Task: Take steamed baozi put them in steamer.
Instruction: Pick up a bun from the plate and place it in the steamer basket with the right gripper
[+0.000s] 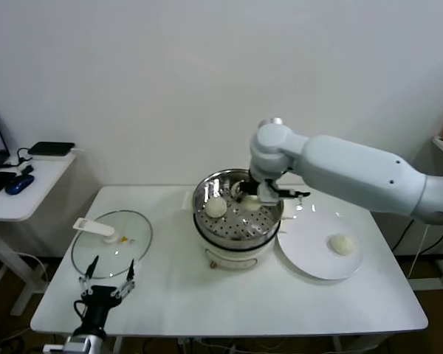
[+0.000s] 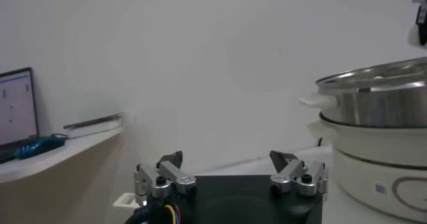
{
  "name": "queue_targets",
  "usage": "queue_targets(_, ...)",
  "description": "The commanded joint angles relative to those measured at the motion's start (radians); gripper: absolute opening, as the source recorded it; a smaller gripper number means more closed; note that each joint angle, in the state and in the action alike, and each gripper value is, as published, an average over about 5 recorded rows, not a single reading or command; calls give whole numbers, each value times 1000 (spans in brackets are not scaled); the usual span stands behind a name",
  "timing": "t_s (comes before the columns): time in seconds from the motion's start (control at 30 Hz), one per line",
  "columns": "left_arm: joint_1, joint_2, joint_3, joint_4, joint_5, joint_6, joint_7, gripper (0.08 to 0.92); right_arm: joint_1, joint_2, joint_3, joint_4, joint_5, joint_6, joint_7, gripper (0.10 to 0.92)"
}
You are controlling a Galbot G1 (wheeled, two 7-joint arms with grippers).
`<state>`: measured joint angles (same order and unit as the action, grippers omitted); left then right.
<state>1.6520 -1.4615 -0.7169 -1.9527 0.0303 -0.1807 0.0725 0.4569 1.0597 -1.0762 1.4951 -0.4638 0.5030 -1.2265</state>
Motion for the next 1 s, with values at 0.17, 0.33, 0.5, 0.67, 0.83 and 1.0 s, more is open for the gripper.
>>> queue_targets(0.17, 2, 2, 2, 12, -1, -1, 0, 823, -81, 80, -14, -14, -27, -7, -2, 662)
queue_targets(0.33, 2, 2, 3, 14, -1, -1, 1, 823, -82, 58, -18, -7, -29, -1, -4, 662)
queue_targets(0.5, 0, 0, 6, 17, 2, 1, 1, 823, -84, 29, -22, 4, -33, 6, -5, 662)
queue_targets(0.67, -4, -1, 10, 19, 5, 4, 1, 823, -92, 12, -19, 13, -39, 8, -6, 662)
queue_targets(0.83, -7, -2, 14, 21, 8, 6, 1, 823, -100, 7, -11, 11, -52, 13, -5, 662)
queue_targets(1.0, -6, -2, 13, 20, 9, 7, 1, 823, -109, 8, -2, 7, -68, 24, -4, 662)
